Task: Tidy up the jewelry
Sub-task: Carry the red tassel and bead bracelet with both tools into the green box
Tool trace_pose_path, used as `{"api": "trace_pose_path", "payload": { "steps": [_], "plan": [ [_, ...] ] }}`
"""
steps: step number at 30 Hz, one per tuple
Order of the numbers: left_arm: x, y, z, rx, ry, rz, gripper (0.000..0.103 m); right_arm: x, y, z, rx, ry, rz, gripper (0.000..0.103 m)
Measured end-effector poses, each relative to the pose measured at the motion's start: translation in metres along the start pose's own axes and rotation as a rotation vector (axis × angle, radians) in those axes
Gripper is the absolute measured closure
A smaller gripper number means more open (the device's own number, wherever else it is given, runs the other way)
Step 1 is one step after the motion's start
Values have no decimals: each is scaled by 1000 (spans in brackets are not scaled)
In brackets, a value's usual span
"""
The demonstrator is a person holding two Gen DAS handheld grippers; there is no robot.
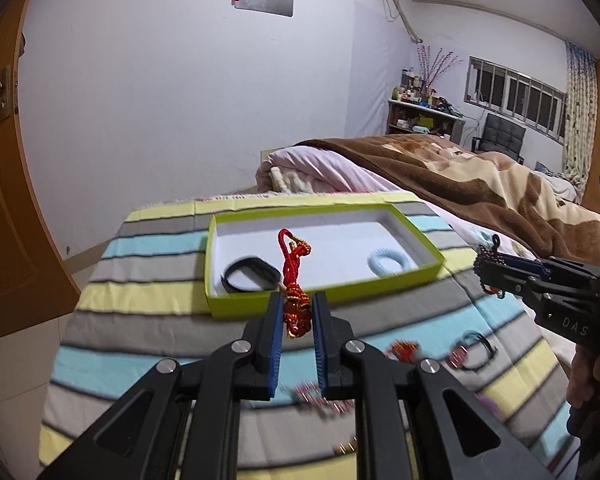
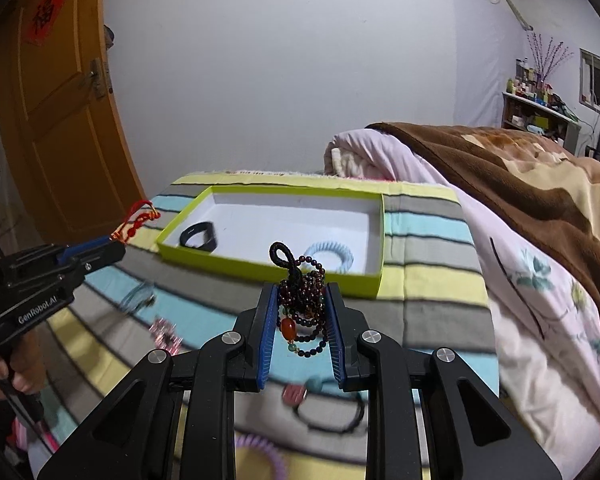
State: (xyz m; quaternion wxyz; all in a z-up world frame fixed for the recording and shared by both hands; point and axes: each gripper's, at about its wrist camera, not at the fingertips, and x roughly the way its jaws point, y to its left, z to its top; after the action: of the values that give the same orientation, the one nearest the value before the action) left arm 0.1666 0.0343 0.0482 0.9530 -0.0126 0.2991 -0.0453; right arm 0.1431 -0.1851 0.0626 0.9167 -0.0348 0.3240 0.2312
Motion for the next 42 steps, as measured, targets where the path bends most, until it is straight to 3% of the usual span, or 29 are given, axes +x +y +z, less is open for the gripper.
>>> {"api": "trace_pose_path", "payload": {
  "steps": [10,22,34,42],
  "plan": [
    [59,23,35,-1,15,34,88,66,-19,37,4,44,8,79],
    [133,42,45,-16,114,66,88,141,-51,54,55,145,-21,79],
    [174,47,42,-17,217,90,88,169,-58,59,62,204,-50,78],
    [169,54,42,-46,209,61,87,161,-55,58,52,182,-44,73]
  ]
}}
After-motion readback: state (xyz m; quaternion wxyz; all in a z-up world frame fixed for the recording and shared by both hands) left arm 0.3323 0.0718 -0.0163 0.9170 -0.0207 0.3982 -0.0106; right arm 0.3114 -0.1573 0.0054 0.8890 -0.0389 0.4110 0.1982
